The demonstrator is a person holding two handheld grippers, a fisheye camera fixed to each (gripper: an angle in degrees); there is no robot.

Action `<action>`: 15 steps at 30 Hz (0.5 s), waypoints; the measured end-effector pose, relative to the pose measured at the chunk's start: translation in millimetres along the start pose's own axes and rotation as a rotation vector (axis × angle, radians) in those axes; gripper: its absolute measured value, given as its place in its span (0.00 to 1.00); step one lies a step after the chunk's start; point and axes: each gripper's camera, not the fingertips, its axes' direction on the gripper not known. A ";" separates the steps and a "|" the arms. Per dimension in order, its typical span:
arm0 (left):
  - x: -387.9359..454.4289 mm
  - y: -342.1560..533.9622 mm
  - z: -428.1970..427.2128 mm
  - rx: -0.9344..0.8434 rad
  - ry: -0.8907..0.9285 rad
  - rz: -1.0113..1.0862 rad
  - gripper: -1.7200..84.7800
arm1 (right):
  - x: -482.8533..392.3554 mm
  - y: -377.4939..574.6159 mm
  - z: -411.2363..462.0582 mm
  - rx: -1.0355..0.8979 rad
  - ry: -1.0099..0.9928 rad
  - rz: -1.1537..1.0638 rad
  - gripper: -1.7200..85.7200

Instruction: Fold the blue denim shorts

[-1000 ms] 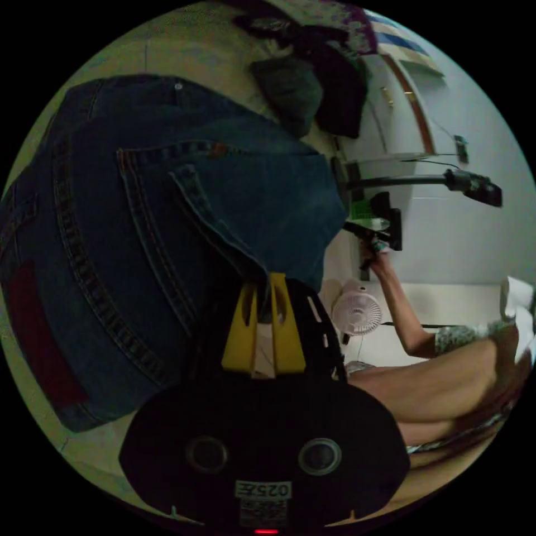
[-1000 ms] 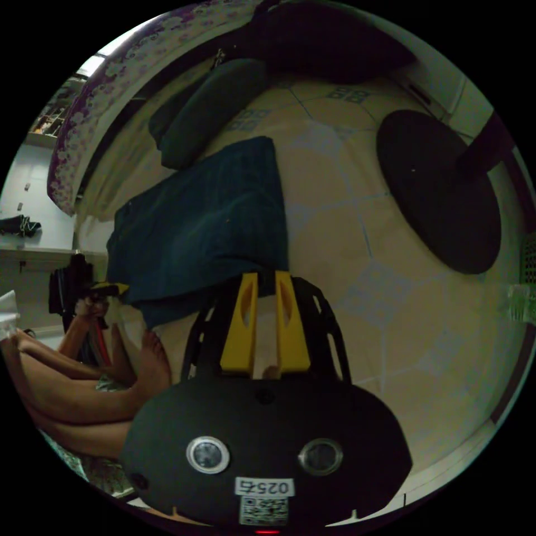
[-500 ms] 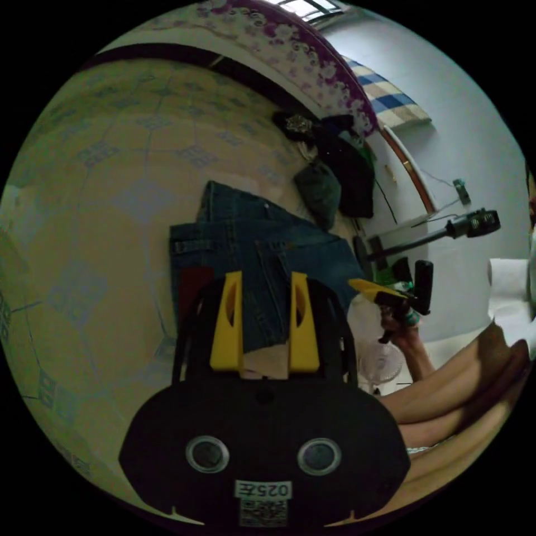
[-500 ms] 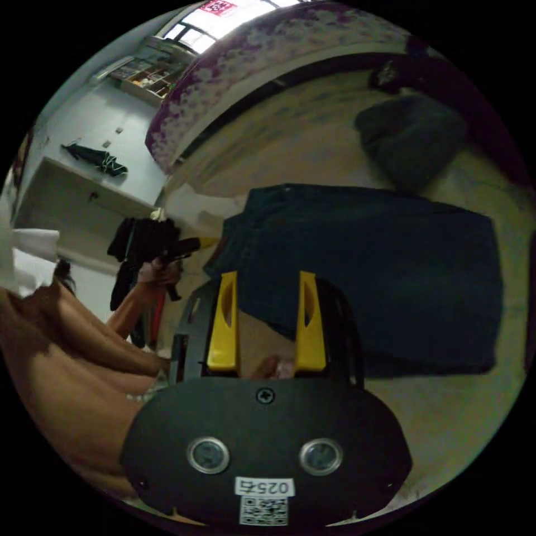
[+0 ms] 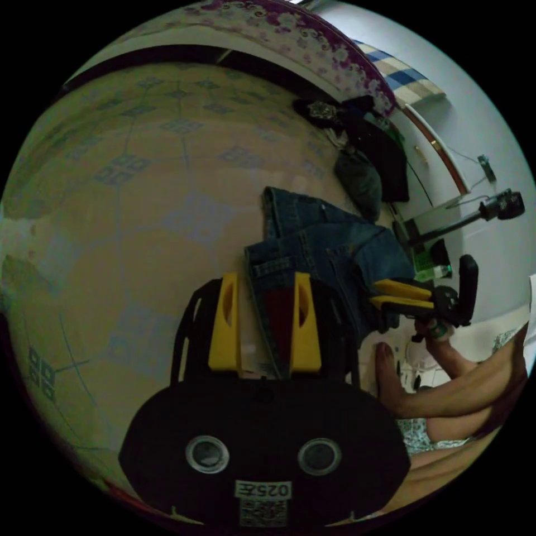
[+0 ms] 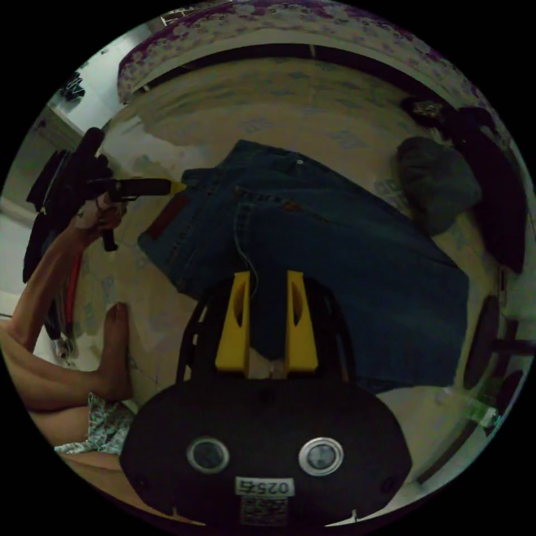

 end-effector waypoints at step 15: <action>26.1 -23.3 -21.0 0.048 -0.009 0.129 0.02 | -4.6 -46.4 -4.1 -0.024 -0.125 0.003 0.18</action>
